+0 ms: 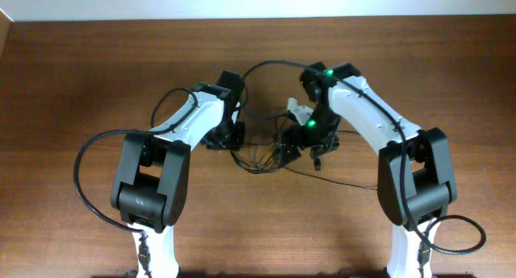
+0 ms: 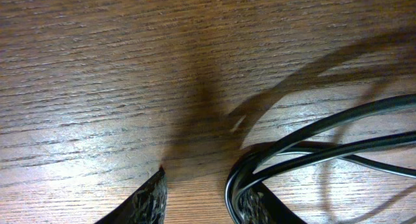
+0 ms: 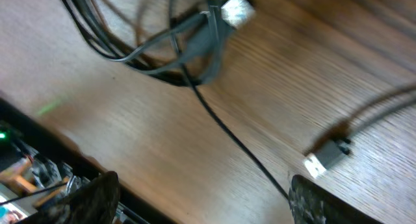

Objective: Untangle cables

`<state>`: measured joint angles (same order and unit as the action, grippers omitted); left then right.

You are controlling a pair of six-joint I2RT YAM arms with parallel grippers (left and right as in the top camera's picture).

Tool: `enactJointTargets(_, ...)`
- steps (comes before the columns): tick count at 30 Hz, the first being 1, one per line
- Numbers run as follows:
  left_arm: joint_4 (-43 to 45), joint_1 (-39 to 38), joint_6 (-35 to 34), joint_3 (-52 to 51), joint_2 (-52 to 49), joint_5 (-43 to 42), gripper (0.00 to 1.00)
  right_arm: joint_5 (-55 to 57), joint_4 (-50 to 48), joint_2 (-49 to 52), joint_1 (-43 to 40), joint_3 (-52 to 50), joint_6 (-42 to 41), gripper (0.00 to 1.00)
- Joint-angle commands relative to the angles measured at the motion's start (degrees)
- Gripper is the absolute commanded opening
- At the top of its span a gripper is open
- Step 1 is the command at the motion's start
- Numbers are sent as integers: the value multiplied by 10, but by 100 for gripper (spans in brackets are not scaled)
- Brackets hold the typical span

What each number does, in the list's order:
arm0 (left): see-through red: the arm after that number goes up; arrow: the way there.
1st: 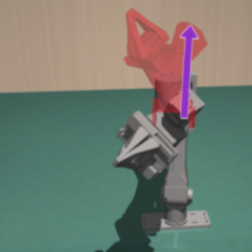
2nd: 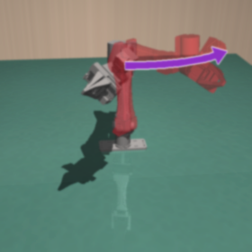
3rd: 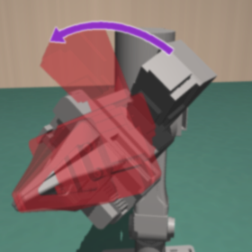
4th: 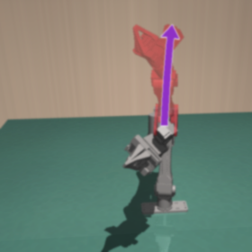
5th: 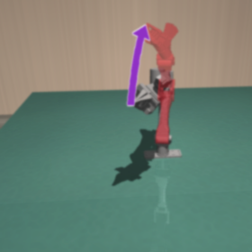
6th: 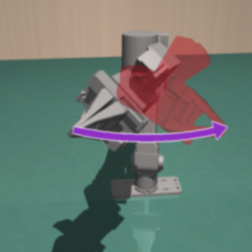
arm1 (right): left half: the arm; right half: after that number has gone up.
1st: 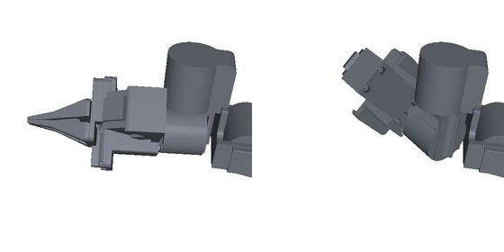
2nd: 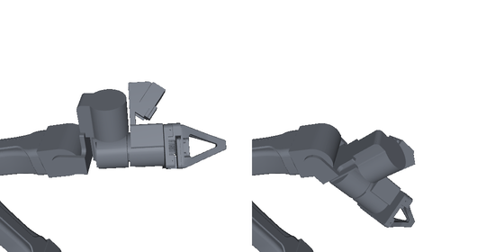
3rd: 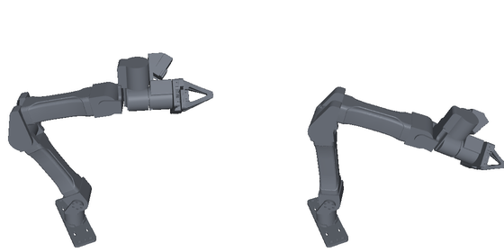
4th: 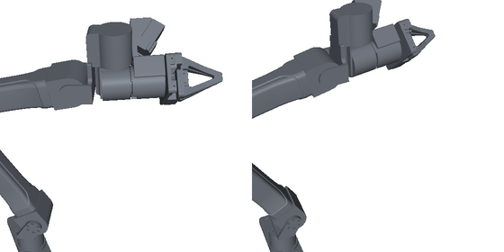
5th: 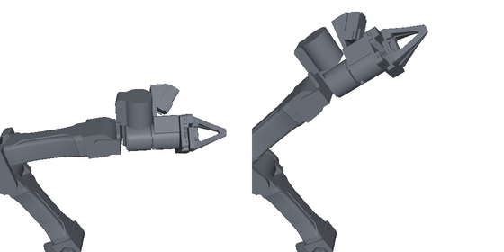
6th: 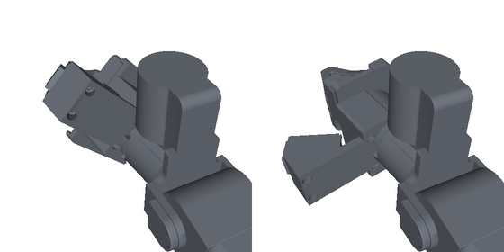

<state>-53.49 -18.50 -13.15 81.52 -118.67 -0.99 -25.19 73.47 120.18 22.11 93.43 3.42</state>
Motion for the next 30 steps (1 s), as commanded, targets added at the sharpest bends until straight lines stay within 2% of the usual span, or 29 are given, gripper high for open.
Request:
enactJointTargets(1,3,5,-7,-12,0,12,39,1,-27,-9,26,-3,6,86)
enactJointTargets(2,3,5,-7,-12,0,12,39,1,-32,-9,29,-3,6,93)
enactJointTargets(3,3,5,-7,-12,0,12,39,2,-32,-9,30,-2,7,93)
enactJointTargets(4,3,5,-7,-12,0,12,39,3,-28,-9,29,-2,7,78)
enactJointTargets(5,3,5,-7,-12,0,12,39,2,-19,-12,24,-3,8,56)
enactJointTargets(6,3,5,-7,-12,0,12,39,1,-17,-15,23,-3,21,52)
enactJointTargets(8,3,6,-7,-12,0,12,40,2,-7,-42,28,-3,57,53)
enactJointTargets(12,5,6,-7,-12,0,13,40,23,-4,-82,30,-5,70,57)
enactJointTargets(18,8,6,-7,-12,0,12,40,4,-185,-83,31,-146,82,59)
enactJointTargets(24,10,5,-7,-12,0,12,40,-27,-245,-83,31,-225,82,65)
enactJointTargets(27,10,5,-8,-12,0,12,40,-50,-287,-83,31,-268,82,66)
enactJointTargets(30,10,5,-8,-12,0,12,40,-50,-288,-83,31,-269,82,66)
